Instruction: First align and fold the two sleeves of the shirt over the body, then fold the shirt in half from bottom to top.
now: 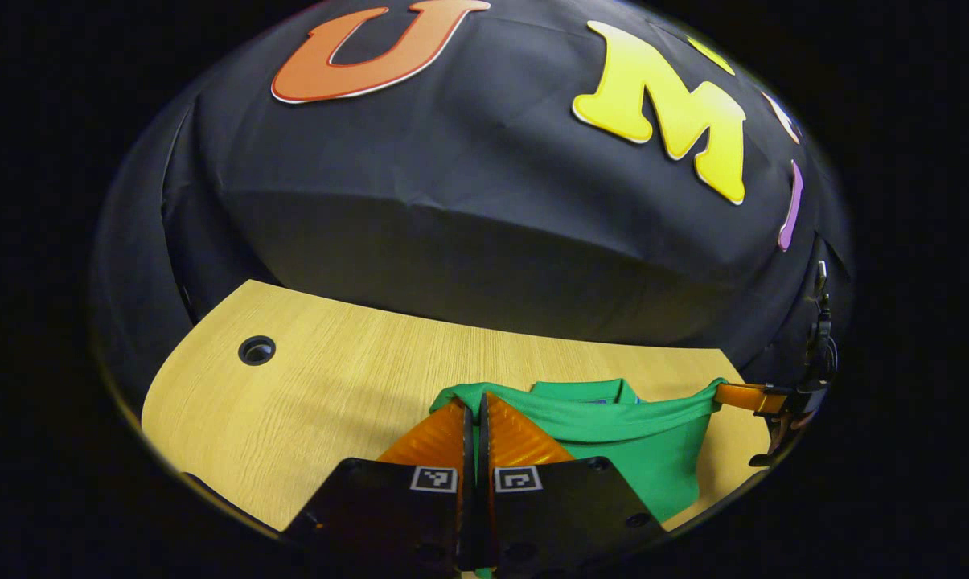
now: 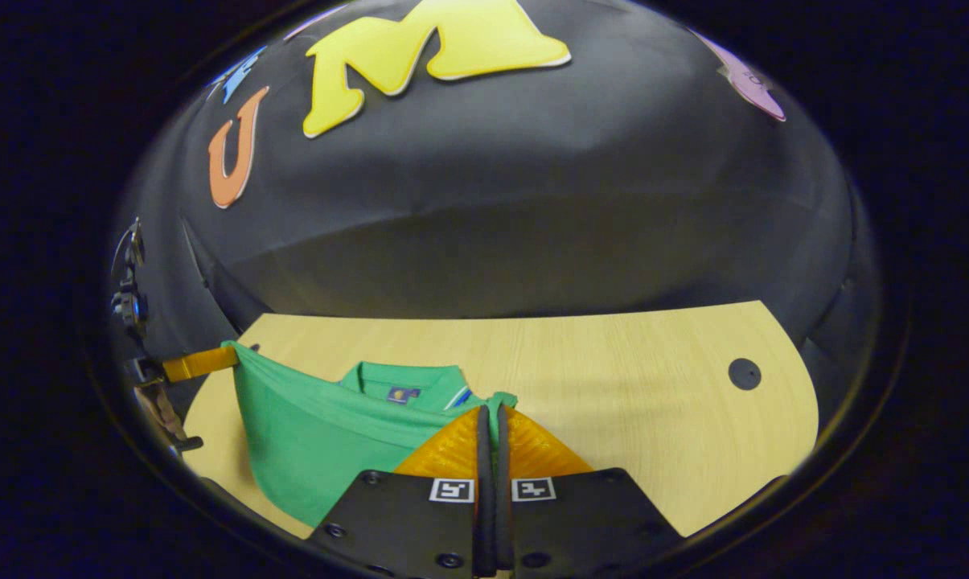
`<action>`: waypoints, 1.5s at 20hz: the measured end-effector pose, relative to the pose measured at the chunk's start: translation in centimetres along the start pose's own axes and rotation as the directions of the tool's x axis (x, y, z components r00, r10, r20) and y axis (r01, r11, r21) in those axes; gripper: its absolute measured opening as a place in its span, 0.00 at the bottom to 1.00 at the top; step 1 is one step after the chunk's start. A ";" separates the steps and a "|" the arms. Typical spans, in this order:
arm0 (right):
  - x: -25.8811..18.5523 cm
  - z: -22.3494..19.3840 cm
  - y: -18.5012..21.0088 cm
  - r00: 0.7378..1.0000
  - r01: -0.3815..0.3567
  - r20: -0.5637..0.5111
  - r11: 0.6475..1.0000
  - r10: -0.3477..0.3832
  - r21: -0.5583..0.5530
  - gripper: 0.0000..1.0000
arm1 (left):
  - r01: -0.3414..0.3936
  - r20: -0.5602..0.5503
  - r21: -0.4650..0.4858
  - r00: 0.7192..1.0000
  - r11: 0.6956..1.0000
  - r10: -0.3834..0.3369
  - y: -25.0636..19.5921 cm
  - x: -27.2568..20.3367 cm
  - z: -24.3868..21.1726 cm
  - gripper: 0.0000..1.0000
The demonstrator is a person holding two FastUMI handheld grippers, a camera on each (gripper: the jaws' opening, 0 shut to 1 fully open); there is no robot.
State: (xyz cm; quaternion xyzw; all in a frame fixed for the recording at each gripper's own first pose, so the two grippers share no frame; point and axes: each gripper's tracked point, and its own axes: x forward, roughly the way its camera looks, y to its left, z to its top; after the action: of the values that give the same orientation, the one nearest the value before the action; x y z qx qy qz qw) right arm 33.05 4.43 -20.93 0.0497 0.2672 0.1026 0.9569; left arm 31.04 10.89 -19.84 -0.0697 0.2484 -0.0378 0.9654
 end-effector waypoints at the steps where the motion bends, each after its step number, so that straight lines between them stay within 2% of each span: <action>1: 0.7 -0.4 0.0 1.000 0.002 -0.005 1.000 -0.002 -0.005 0.02 | -0.007 -0.009 0.000 1.000 1.000 0.007 0.1 0.9 -0.7 0.03; 9: 5.2 -1.2 -0.8 0.998 0.057 0.010 0.998 -0.056 -0.031 0.02 | -0.099 -0.087 -0.015 0.991 0.995 0.098 1.9 4.5 -5.2 0.04; 15: 6.4 -2.0 -1.2 0.996 0.094 -0.001 0.993 -0.094 -0.066 0.05 | -0.119 -0.135 -0.002 0.984 0.993 0.118 2.3 5.1 -6.7 0.12; 16: 6.1 -1.8 -1.3 0.995 0.102 0.003 0.993 -0.102 -0.066 0.12 | -0.134 -0.138 0.013 0.981 0.991 0.134 2.5 5.3 -6.8 0.14; 17: 6.0 -1.6 -1.3 0.995 0.102 0.007 0.993 -0.101 -0.057 0.05 | -0.154 -0.138 0.029 0.978 0.988 0.157 2.8 4.9 -6.5 0.30; 18: 5.7 -1.3 -1.3 0.995 0.100 0.009 0.994 -0.100 -0.046 0.24 | -0.162 -0.135 0.030 0.977 0.986 0.165 2.9 4.5 -6.3 0.46; 19: 5.2 -1.2 -1.5 0.994 0.110 0.010 0.993 -0.110 -0.044 0.35 | -0.172 -0.127 0.026 0.977 0.985 0.173 2.8 3.8 -5.7 0.62; 20: 4.6 -0.8 -1.7 0.993 0.121 0.019 0.992 -0.121 -0.043 0.46 | -0.181 -0.111 0.018 0.977 0.983 0.182 2.9 3.3 -5.0 0.87; 23: 1.1 0.8 -1.8 0.985 0.161 0.071 0.986 -0.158 -0.040 0.80 | -0.206 -0.056 -0.008 0.977 0.979 0.205 2.6 0.7 -2.4 0.91; 24: -0.5 1.5 -1.6 0.982 0.171 0.092 0.984 -0.167 -0.039 0.95 | -0.198 -0.030 -0.019 0.980 0.980 0.198 2.1 -0.6 -1.2 0.91; 27: -5.8 3.5 -0.1 0.972 0.176 0.165 0.984 -0.167 -0.039 0.96 | -0.164 0.054 -0.018 0.985 0.986 0.165 -0.4 -5.4 2.4 0.90; 30: -12.7 5.9 2.9 0.957 0.145 0.258 0.989 -0.129 -0.042 0.96 | -0.129 0.153 0.011 0.980 0.992 0.126 -3.4 -11.5 6.1 0.90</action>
State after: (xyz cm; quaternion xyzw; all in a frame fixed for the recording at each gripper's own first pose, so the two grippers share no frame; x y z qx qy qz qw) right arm 25.02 4.21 -9.13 0.0146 0.1417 0.0368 0.9891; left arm 23.82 9.50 -8.57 -0.0464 0.1775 0.0268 0.9827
